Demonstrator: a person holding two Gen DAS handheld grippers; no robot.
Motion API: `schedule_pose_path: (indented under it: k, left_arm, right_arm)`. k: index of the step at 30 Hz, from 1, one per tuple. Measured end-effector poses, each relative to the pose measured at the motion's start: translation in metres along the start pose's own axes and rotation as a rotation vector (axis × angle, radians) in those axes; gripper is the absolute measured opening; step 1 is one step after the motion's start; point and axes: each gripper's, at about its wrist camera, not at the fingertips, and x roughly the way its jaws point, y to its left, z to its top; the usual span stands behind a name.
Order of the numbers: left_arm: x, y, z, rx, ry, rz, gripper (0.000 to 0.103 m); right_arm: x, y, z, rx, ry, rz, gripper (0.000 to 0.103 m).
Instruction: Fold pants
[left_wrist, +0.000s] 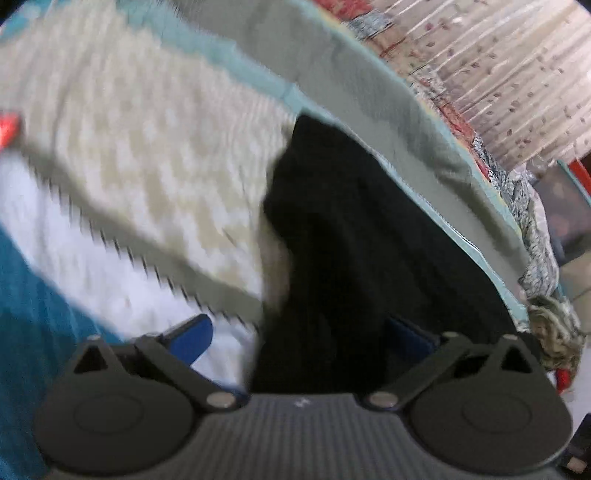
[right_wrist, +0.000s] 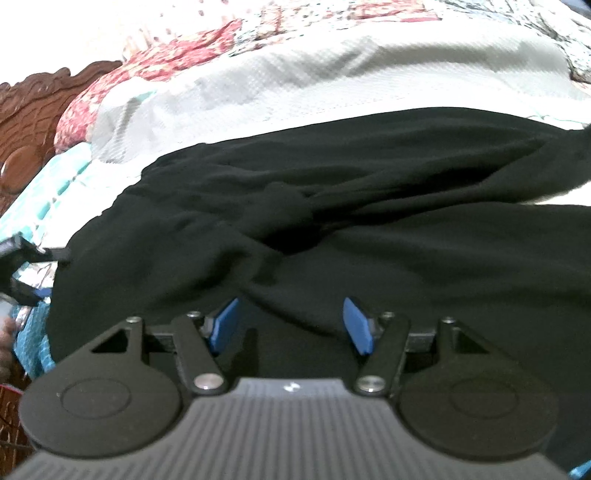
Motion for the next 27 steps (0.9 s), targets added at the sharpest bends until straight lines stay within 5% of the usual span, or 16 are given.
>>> schedule_pose_path:
  k: [1,2,3,6,12,15,17,19,22,25,27]
  left_arm:
    - [0.002,-0.003,-0.004,-0.001,-0.026,-0.003,0.1]
    - [0.001,-0.007,-0.007,0.01,-0.051,0.003,0.075]
    - [0.003,-0.012,-0.007,0.025,-0.061,0.006,0.035]
    - [-0.007,-0.028,-0.006,0.04,-0.096,0.053,0.017]
    - [-0.068,-0.088,-0.045,0.344,-0.266,0.341,0.019]
    - [-0.056,-0.086,-0.068,0.39,-0.252,0.472,0.03]
    - [-0.04,-0.059,-0.069,0.279,-0.114,0.427,0.032]
    - [-0.047,-0.047,-0.065,0.191,-0.091,0.352,0.033]
    - [-0.08,-0.047,-0.054,0.161,-0.218,0.316,0.059]
    - [-0.105,-0.049,-0.039,0.12,-0.358,0.274,0.06]
    - [-0.1,-0.059,-0.022,0.161,-0.372,0.272,0.055]
  right_arm:
    - [-0.001,0.004,-0.001,-0.003,0.002,0.009,0.065]
    - [-0.002,0.008,-0.002,-0.007,0.005,0.015,0.065]
    - [-0.003,0.014,-0.003,-0.014,0.008,0.018,0.065]
    - [-0.002,0.026,-0.007,-0.043,0.022,0.027,0.065]
    - [0.004,0.038,-0.012,-0.067,0.048,0.04,0.065]
    - [0.012,0.036,-0.013,-0.061,0.08,0.025,0.065]
    - [0.015,0.034,-0.015,-0.041,0.098,0.036,0.065]
    - [0.013,0.035,-0.014,-0.047,0.103,0.039,0.065]
    - [0.004,0.032,-0.01,-0.053,0.076,0.044,0.065]
    - [0.002,0.033,-0.01,-0.024,0.052,0.078,0.065]
    - [0.005,0.037,-0.011,-0.026,0.055,0.092,0.065]
